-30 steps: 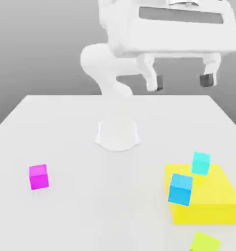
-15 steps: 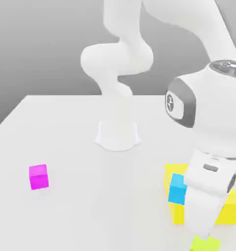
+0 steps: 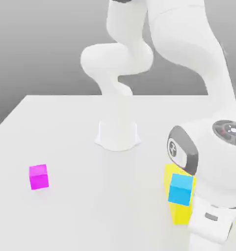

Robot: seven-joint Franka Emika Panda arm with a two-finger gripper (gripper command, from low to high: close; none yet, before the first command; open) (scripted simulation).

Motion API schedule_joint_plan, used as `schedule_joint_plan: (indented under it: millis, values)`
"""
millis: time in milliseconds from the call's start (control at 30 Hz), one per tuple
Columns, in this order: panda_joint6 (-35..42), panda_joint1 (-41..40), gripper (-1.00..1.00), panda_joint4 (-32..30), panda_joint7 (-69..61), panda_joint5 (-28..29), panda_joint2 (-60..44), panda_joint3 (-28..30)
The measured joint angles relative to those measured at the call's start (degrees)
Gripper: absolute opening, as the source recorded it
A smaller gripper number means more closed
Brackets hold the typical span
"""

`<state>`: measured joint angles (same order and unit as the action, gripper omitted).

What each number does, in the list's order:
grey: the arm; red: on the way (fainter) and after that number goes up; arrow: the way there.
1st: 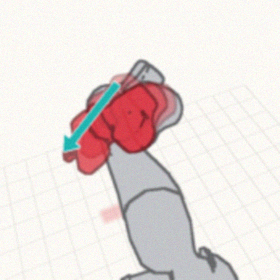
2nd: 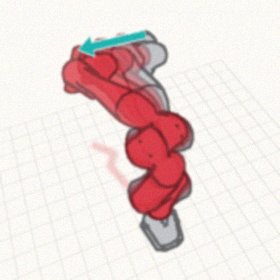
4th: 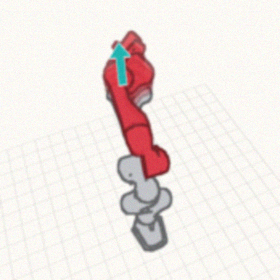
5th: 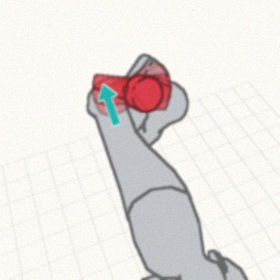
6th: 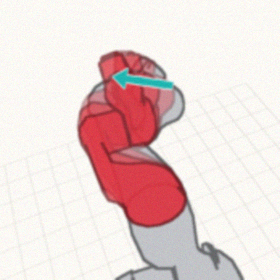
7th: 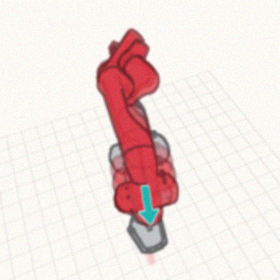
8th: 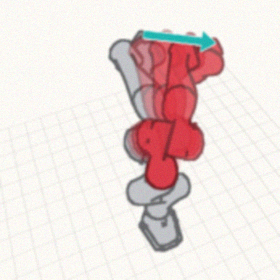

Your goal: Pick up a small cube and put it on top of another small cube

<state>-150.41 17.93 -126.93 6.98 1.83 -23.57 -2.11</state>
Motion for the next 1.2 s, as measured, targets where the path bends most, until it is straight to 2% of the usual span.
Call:
schedule_joint_plan:
  millis: [300, 467, 633, 700, 867, 1033, 1167, 1200]
  values:
    - [1.39, -11.56, -1.0, -13.43, -7.94, 6.39, 15.82, 12.43]
    - [1.17, -27.59, -1.0, -24.33, -16.45, 10.98, 27.02, 21.44]
    - [0.06, -34.7, -1.0, -34.44, -25.61, 12.33, 35.65, 29.06]
    - [-0.85, -34.85, -1.0, -36.4, -28.61, 10.8, 36.27, 31.7]
    - [-4.7, -31.02, -1.0, -36.77, -35.23, 2.27, 31.62, 34.32]
    - [-9.44, -28.41, -1.0, -36.68, -40.76, -5.56, 26.15, 34.93]
    - [-13.85, -27.95, -1.0, -36.88, -43.0, -8.76, 22.13, 34.68]
    - [-14.9, -27.88, 1.0, -36.98, -43.07, -8.87, 21.31, 34.74]
